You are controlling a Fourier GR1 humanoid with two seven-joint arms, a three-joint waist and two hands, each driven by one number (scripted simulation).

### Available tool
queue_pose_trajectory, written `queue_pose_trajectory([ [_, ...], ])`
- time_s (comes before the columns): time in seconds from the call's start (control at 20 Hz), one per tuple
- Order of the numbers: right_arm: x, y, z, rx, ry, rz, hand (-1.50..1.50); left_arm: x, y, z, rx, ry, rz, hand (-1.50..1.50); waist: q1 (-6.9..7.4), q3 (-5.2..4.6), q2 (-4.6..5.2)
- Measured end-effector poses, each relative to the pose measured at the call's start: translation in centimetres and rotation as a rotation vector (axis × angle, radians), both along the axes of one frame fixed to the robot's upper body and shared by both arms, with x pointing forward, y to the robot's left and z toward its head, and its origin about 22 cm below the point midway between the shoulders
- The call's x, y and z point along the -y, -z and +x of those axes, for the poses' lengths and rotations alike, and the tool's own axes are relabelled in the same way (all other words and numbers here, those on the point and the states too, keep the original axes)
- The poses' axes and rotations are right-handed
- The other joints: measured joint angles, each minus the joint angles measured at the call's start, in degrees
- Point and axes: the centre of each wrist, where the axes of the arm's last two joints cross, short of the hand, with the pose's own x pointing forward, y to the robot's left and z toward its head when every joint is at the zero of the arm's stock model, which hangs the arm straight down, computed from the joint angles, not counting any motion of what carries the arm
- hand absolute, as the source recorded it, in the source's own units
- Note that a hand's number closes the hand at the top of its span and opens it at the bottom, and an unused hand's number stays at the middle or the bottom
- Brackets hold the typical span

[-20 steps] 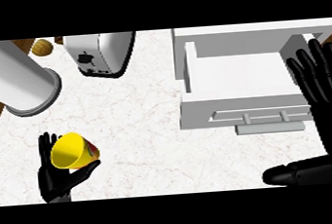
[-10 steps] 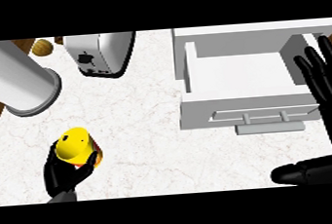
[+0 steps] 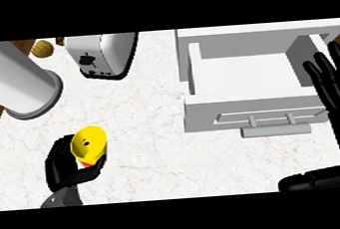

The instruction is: Pick up the cup, place it into the drawer and close the drawer

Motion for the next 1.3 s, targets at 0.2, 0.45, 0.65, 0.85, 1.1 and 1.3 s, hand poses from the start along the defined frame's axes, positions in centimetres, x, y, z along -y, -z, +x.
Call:
queue_pose_trajectory([
  [0.2, 0.1, -0.1, -0.2, -0.006, -0.004, -0.002, -1.5, 0.6, -1.0, 1.6, 0.025, 0.098, 0.024, 1.5, -0.02, 0.0, -0.01],
  [0.45, -0.2, 0.0, -0.1, -0.007, 0.001, -0.002, -1.5, 1.0, -2.6, 3.0, 0.09, 0.183, 0.02, 1.5, 0.26, 0.02, -0.08],
  [0.65, 0.0, 0.1, -0.3, -0.013, 0.01, -0.005, -1.5, 2.8, -5.2, 4.7, 0.158, 0.279, 0.037, 1.5, 0.47, 0.05, -0.2],
  [0.85, 0.1, 0.4, 0.1, -0.017, 0.008, -0.004, -1.5, 4.0, -8.3, 5.7, 0.196, 0.372, 0.05, 1.5, 0.61, 0.06, -0.22],
  [1.1, 0.1, 0.3, 0.3, -0.019, 0.013, -0.001, -1.5, 7.0, -13.7, 7.2, 0.228, 0.44, 0.04, 1.5, 0.63, 0.08, -0.25],
  [1.3, -0.1, 0.5, 0.6, -0.018, 0.016, -0.002, -1.5, 9.4, -18.0, 8.2, 0.242, 0.454, 0.035, 1.5, 0.46, 0.05, -0.18],
])
